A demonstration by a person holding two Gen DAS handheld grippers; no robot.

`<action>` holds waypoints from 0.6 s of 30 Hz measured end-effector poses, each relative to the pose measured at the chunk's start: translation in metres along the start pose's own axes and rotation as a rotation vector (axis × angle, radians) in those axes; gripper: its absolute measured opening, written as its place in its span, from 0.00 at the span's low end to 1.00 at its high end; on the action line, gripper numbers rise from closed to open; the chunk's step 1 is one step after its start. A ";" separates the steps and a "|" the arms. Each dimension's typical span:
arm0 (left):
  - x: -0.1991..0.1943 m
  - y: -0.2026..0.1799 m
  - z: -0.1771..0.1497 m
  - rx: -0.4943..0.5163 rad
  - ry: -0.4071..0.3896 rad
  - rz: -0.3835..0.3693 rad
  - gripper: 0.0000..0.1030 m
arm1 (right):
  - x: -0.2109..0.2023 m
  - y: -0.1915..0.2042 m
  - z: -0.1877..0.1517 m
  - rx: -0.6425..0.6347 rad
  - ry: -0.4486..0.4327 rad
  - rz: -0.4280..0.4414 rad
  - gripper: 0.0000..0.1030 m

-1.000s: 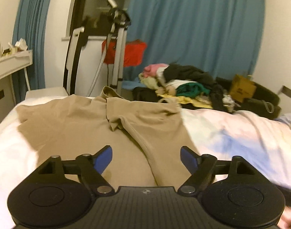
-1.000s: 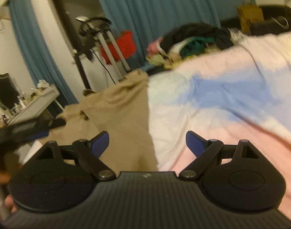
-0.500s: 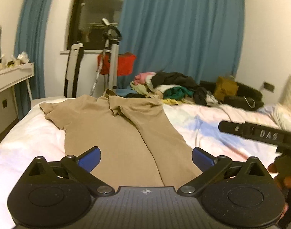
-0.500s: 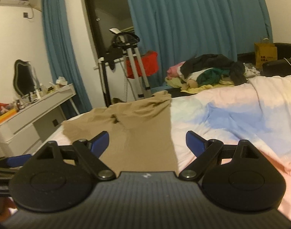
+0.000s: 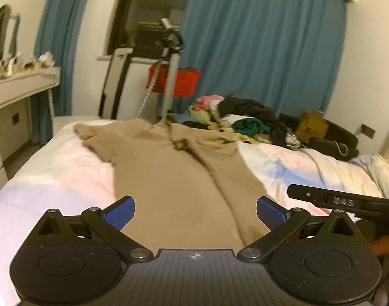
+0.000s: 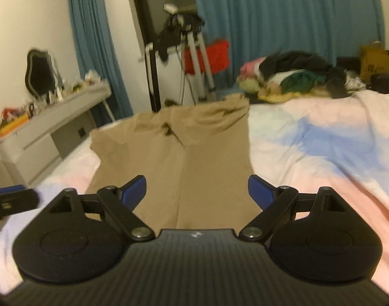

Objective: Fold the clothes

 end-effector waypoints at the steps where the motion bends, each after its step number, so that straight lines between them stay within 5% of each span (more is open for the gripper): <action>1: 0.002 0.007 0.001 -0.010 0.003 0.006 1.00 | 0.014 0.004 0.004 -0.030 0.012 0.002 0.85; 5: 0.016 0.030 0.005 -0.058 0.002 -0.002 1.00 | 0.084 0.037 0.023 -0.148 0.066 0.065 0.85; 11: 0.033 0.074 0.013 -0.177 -0.028 0.054 1.00 | 0.197 0.143 0.033 -0.278 0.136 0.228 0.85; 18: 0.056 0.121 0.010 -0.216 -0.058 0.195 1.00 | 0.309 0.255 0.036 -0.420 0.150 0.331 0.85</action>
Point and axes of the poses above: each gripper's, at about its wrist camera, not at the fingertips, and x roughly the way its jaws point, y to its left, z to its top, the point moved 8 cm from there along x, roughly the way its jaws point
